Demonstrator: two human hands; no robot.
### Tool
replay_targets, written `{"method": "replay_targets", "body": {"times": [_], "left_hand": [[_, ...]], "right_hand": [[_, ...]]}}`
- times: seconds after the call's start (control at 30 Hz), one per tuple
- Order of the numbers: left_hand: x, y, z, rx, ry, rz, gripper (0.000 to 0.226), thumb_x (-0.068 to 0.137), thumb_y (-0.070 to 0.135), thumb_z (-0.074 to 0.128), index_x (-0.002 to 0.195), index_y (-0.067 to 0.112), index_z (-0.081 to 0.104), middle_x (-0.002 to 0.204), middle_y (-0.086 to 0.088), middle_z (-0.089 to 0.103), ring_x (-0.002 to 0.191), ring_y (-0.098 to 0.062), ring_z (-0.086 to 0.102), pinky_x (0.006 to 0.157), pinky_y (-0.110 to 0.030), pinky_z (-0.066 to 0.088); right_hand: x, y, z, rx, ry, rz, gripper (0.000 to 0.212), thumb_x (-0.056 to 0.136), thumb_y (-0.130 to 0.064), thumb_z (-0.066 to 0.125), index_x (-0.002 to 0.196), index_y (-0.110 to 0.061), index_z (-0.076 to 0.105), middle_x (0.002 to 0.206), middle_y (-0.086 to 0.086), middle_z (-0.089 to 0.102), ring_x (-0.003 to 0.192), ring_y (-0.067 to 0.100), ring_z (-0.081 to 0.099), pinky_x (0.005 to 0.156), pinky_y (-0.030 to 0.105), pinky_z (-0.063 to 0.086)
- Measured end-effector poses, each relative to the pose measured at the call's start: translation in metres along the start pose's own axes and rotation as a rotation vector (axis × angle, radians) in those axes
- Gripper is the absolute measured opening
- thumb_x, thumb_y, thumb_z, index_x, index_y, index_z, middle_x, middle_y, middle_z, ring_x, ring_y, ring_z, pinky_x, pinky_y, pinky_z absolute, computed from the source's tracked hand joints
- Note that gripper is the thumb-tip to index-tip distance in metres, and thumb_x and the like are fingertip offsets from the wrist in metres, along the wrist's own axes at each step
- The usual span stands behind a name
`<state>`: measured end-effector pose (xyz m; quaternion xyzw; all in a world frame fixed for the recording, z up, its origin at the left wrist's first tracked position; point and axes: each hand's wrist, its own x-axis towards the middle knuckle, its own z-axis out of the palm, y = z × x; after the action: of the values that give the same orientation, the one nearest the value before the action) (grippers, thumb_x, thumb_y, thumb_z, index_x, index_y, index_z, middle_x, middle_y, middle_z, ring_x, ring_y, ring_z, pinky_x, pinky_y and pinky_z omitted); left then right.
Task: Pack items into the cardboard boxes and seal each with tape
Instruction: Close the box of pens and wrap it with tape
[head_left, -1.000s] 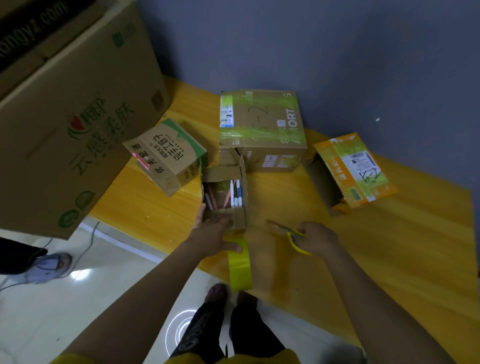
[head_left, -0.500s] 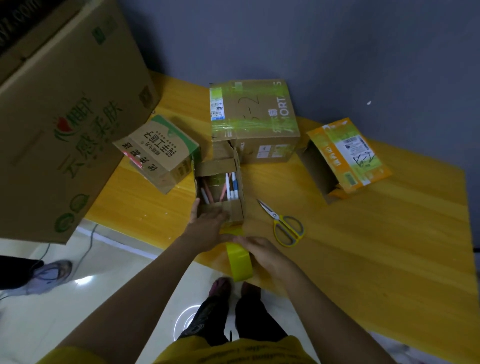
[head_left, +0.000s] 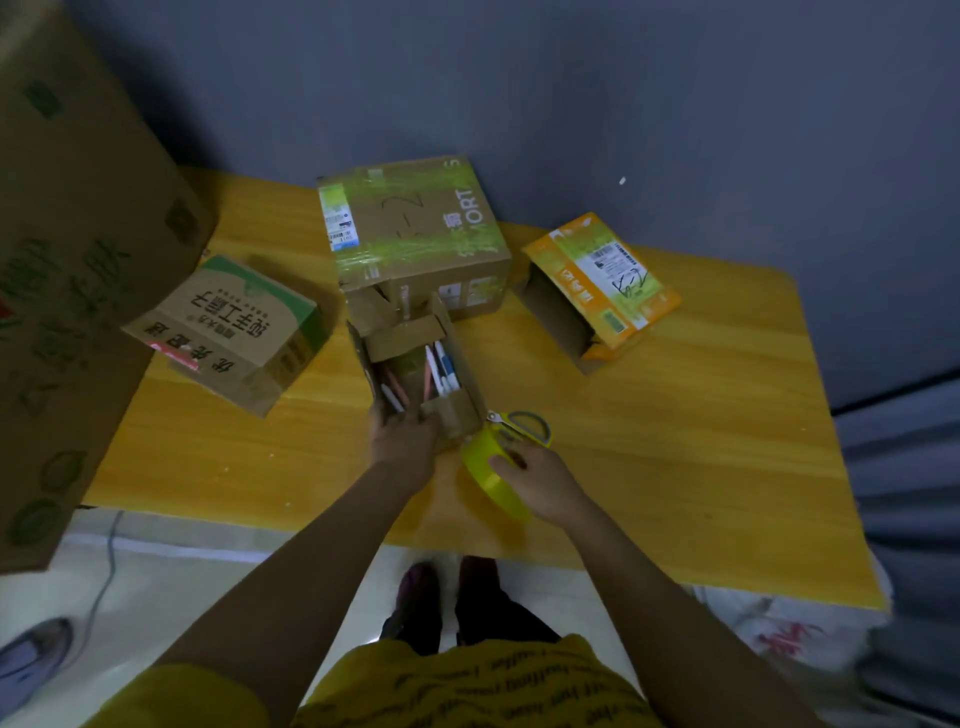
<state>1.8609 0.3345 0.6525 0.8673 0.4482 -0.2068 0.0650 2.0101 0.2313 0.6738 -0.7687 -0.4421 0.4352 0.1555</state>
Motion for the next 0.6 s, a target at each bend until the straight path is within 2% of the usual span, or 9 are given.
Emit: {"method": "replay_targets", "body": {"times": [0.03,0.13,0.23,0.33,0.47,0.6], "left_hand": [[0.003,0.000,0.001,0.039,-0.018,0.006,0.036,0.101,0.021,0.035,0.136,0.023,0.043,0.149,-0.010,0.033,0.124,-0.034,0.045,0.111,-0.045,0.015],[0.011,-0.001,0.006,0.103,-0.063,0.051,0.035,0.102,0.020,0.036,0.135,0.024,0.044,0.148,-0.011,0.034,0.116,-0.033,0.050,0.105,-0.043,0.022],[0.019,0.003,0.005,0.135,-0.087,0.059,0.035,0.101,0.019,0.037,0.136,0.021,0.042,0.145,-0.011,0.038,0.111,-0.031,0.054,0.105,-0.045,0.024],[0.018,0.003,0.002,0.123,-0.044,0.080,0.046,0.100,0.022,0.042,0.145,0.018,0.032,0.147,-0.013,0.034,0.121,-0.035,0.048,0.106,-0.047,0.025],[0.011,-0.002,-0.001,0.072,0.147,0.167,0.048,0.086,0.025,0.069,0.131,0.016,0.053,0.133,-0.012,0.051,0.120,-0.031,0.050,0.095,-0.047,0.040],[0.016,-0.004,0.006,0.067,0.103,0.221,0.044,0.098,0.016,0.046,0.141,0.016,0.036,0.146,-0.010,0.034,0.133,-0.031,0.034,0.105,-0.043,0.028]], "right_hand": [[-0.001,0.002,0.002,0.030,0.000,0.034,0.046,0.098,-0.036,0.050,0.122,0.003,0.057,0.103,0.030,0.059,0.093,0.036,0.060,0.081,0.046,0.047],[0.000,0.003,0.009,0.116,0.058,0.116,0.039,0.097,-0.035,0.051,0.111,-0.001,0.063,0.083,0.019,0.061,0.073,0.027,0.057,0.073,0.040,0.046],[0.003,-0.002,0.014,0.217,0.068,0.237,0.043,0.097,-0.042,0.049,0.124,-0.009,0.059,0.107,0.020,0.064,0.095,0.032,0.061,0.078,0.037,0.047],[0.005,-0.004,0.023,0.244,0.063,0.282,0.045,0.092,-0.052,0.055,0.097,-0.008,0.059,0.086,0.011,0.055,0.081,0.026,0.056,0.071,0.037,0.042],[0.006,0.005,0.030,0.234,0.113,0.247,0.045,0.088,-0.053,0.061,0.073,-0.014,0.046,0.070,0.007,0.047,0.066,0.021,0.049,0.058,0.033,0.030],[0.000,0.015,0.034,0.312,0.186,0.193,0.040,0.087,-0.050,0.064,0.076,-0.013,0.055,0.066,0.008,0.051,0.063,0.018,0.053,0.056,0.029,0.031]]}}
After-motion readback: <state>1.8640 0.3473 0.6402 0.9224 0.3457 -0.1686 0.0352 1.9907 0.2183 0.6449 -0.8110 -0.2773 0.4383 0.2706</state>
